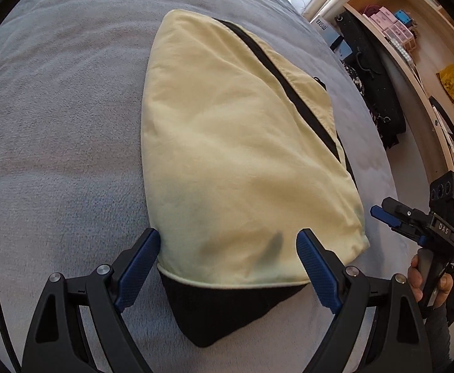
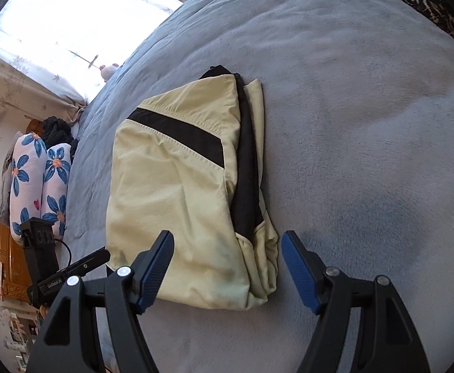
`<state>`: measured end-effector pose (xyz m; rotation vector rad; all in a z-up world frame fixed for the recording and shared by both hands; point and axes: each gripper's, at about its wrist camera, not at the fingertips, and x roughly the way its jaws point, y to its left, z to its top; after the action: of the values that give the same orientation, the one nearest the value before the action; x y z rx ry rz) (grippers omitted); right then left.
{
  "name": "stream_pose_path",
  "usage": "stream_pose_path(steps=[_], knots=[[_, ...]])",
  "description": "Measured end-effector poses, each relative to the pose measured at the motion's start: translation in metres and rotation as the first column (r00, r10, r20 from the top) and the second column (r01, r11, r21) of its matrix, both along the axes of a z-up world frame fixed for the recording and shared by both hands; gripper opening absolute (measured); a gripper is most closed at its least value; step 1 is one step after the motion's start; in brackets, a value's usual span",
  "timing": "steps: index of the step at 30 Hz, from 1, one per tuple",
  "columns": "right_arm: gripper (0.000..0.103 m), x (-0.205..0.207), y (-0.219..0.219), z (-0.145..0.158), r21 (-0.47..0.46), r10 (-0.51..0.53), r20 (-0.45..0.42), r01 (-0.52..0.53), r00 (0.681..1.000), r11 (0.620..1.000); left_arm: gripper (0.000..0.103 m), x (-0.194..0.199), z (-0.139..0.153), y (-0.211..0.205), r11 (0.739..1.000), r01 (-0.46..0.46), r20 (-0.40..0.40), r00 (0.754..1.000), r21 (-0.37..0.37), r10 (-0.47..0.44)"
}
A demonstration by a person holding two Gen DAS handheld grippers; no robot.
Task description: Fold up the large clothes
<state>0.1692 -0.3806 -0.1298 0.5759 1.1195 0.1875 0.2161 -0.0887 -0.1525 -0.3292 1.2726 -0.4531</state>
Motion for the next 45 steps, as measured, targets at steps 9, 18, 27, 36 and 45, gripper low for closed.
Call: stream_pose_path(steps=[9, 18, 27, 36, 45], knots=[[0.072, 0.022, -0.002, -0.035, 0.048, 0.074, -0.021, -0.073, 0.997, 0.996, 0.088, 0.016, -0.016, -0.002, 1.0, -0.014, -0.013, 1.0, -0.003, 0.014], [0.072, 0.054, 0.008, -0.052, 0.131, 0.142, 0.033, -0.146, 0.989, 0.981, 0.095, 0.037, -0.032, -0.005, 0.996, 0.004, -0.014, 1.0, -0.088, -0.005], [0.064, 0.089, 0.026, -0.06, 0.134, 0.154, 0.098, -0.166, 0.983, 0.977, 0.098, 0.058, -0.041, -0.003, 0.985, 0.015, 0.006, 1.0, -0.175, -0.014], [0.018, 0.09, 0.028, -0.054, 0.114, 0.139, 0.097, -0.15, 0.986, 0.982, 0.067, 0.061, -0.028, -0.018, 0.996, -0.006, 0.077, 0.997, -0.085, 0.013], [0.012, 0.071, 0.064, -0.007, -0.042, 0.154, 0.154, -0.15, 0.976, 0.988, 0.032, 0.042, 0.02, -0.027, 0.999, 0.008, 0.222, 0.975, 0.052, -0.019]])
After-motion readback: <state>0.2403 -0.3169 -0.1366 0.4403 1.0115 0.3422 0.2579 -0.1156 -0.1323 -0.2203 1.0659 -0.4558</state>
